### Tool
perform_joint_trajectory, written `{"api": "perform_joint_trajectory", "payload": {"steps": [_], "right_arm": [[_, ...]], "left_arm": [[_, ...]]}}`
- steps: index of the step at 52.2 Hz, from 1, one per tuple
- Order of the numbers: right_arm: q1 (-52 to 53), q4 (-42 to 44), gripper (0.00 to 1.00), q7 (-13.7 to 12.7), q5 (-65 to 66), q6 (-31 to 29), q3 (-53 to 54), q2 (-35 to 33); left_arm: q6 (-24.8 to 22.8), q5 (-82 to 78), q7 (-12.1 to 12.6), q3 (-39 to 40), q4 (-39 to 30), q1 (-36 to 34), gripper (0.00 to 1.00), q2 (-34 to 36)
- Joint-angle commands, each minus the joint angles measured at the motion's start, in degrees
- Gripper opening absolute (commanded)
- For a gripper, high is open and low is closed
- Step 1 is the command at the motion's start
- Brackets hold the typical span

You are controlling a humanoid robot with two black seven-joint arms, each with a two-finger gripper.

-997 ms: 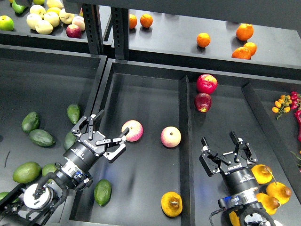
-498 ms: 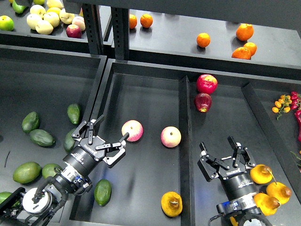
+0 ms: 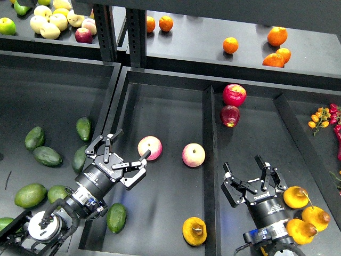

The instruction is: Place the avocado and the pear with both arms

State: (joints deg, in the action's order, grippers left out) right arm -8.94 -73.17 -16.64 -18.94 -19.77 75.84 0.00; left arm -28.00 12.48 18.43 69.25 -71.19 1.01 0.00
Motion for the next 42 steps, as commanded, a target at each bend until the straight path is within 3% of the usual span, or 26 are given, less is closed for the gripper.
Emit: {"api": "perform_joint_trajectory", "payload": {"steps": [1, 42], "right_arm": [[0.15, -0.04, 0.99, 0.03, 0.13, 0.17, 0.45, 0.00], [-0.29, -0.39, 0.99, 0.03, 0.57, 0.87, 0.89, 0.00]], "left_arm": [[0.00, 0.00, -0.14, -0.17, -0.27, -0.22, 0.99, 0.00], [0.00, -0.62, -0.58, -2.37, 1.49, -1.37, 0.99, 0.00]]}}
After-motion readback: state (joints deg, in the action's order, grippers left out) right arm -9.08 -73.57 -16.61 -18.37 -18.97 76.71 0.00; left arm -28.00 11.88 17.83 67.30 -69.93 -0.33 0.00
